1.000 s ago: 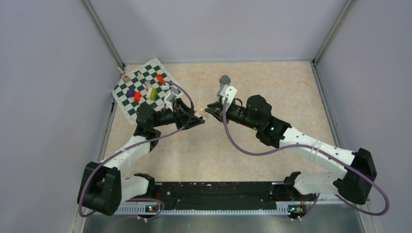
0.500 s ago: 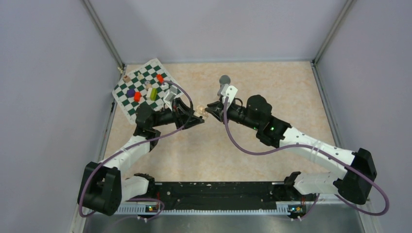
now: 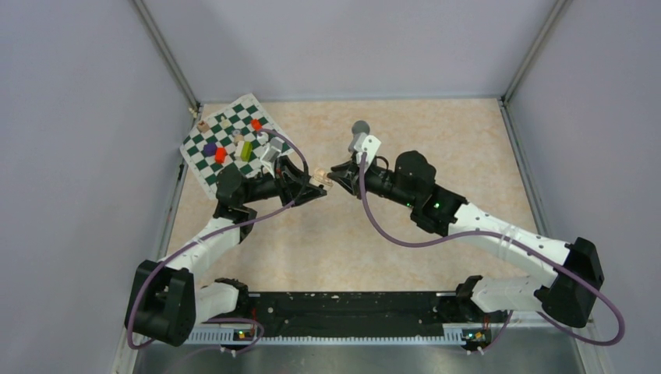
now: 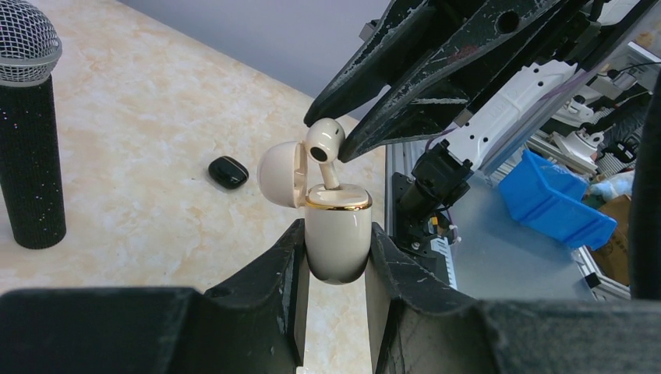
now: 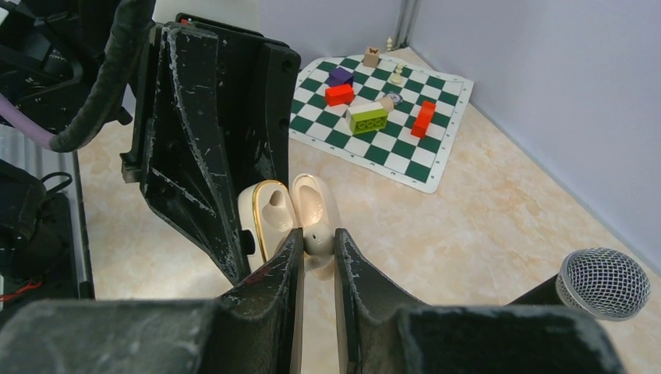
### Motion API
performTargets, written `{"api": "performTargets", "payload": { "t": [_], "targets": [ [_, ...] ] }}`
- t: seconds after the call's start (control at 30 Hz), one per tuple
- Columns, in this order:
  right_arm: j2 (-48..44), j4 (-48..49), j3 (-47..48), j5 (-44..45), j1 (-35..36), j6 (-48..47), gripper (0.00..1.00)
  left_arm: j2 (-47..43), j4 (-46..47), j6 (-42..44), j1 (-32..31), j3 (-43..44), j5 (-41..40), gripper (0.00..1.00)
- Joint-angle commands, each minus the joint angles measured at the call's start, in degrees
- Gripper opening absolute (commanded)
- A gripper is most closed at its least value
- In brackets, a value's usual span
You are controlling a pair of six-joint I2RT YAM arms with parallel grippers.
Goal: Insert the wireless bluetooth earbuds into the charging case
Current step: Place the earbud in the charging case.
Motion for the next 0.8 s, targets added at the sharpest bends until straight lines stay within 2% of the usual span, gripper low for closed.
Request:
{"api": "performTargets", "payload": {
  "t": [0.0,0.4,0.53,0.77],
  "targets": [
    [-0.3,-0.2,3.3,-0.6,1.4,1.3,0.0,-0.5,2.9,1.2,0.2,0.1,-0.4,0.0],
    [1.4,0.7,2.3,0.4,2.7,0.7,0.0,-0.9,5.6,-1.0,0.4,0.1,-0.7,0.0],
    [1.2,0.0,2.9,3.4,2.6,1.6,0.0,-1.2,9.6,-2.8,1.0,-0.9,-2.0,0.0],
    [0.3,-0.7,3.8,6.2,2.7,2.1,0.0,-1.0,10.8,-3.3,1.3,-1.8,-4.4,0.0]
  ]
}}
